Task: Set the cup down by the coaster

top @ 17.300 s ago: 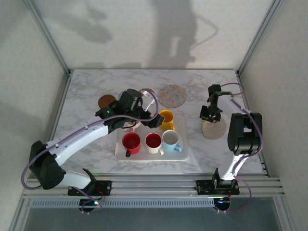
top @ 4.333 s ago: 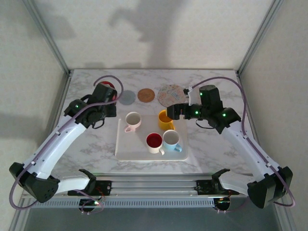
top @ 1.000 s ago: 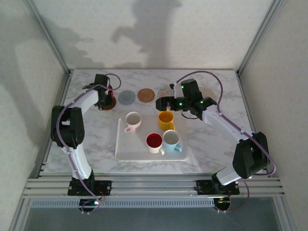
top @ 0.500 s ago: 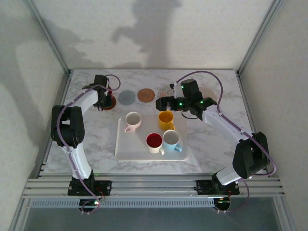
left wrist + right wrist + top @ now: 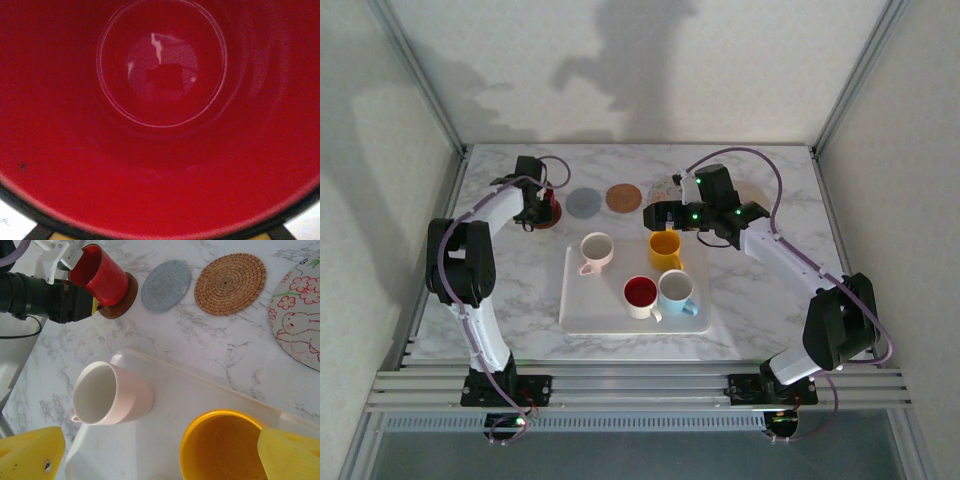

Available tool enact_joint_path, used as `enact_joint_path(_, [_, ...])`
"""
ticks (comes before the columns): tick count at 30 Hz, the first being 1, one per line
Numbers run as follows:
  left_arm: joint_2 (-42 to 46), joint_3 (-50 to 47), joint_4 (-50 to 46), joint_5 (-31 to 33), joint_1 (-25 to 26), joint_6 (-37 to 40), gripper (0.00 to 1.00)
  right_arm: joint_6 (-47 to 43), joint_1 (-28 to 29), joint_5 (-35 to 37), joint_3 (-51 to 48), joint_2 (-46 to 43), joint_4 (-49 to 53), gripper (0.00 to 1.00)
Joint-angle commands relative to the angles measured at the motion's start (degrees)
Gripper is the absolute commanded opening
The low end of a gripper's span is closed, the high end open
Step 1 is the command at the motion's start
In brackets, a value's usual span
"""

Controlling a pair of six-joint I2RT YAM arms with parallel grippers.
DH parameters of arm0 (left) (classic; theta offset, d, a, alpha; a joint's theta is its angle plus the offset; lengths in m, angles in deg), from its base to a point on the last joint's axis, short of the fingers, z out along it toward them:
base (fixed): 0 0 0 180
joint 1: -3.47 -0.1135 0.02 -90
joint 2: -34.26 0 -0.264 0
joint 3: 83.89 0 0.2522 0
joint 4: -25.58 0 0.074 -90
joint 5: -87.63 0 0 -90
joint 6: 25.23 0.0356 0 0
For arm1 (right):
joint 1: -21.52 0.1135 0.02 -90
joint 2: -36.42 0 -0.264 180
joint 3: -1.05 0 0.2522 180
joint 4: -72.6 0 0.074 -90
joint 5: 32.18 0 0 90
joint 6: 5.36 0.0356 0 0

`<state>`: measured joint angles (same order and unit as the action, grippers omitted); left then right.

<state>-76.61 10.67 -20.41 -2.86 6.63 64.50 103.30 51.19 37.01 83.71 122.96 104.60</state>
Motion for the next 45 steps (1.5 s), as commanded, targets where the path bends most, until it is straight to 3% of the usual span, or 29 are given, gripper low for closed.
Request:
enact_joint_path(1, [-0.3, 1.4, 0.4, -0.1, -0.4, 0.7, 0.08, -0.3, 0.5, -0.4, 0.5, 0.5, 0.0, 0.99])
enact_joint_path(11, [-0.2, 1.2, -0.5, 0.9, -0.5, 0.6, 0.12, -0.4, 0.5, -0.5, 0.7, 0.7, 0.0, 0.99])
enact_joint_path(16, [0.4, 0.9, -0.8, 1.6, -0.5, 0.7, 0.22, -0.3, 0.5, -0.7, 0.7, 0.8, -0.2, 0.99])
enact_joint_path(25, [1.2, 0.8, -1.1, 1.6, -0.5, 0.1, 0.31, -0.3, 0.5, -0.8, 0.6, 0.3, 0.0, 0.99])
enact_joint_path(36, [5.7, 0.7, -3.3, 3.4, -0.5, -2.3, 0.65, -0.8, 0.5, -0.4, 0.6, -1.1, 1.4, 0.99])
enact_joint_path(45, [16.3, 0.8, -4.7, 3.8, -0.2, -6.0, 0.91, -0.7, 0.6, 0.5, -0.6, -4.8, 2.3, 0.99])
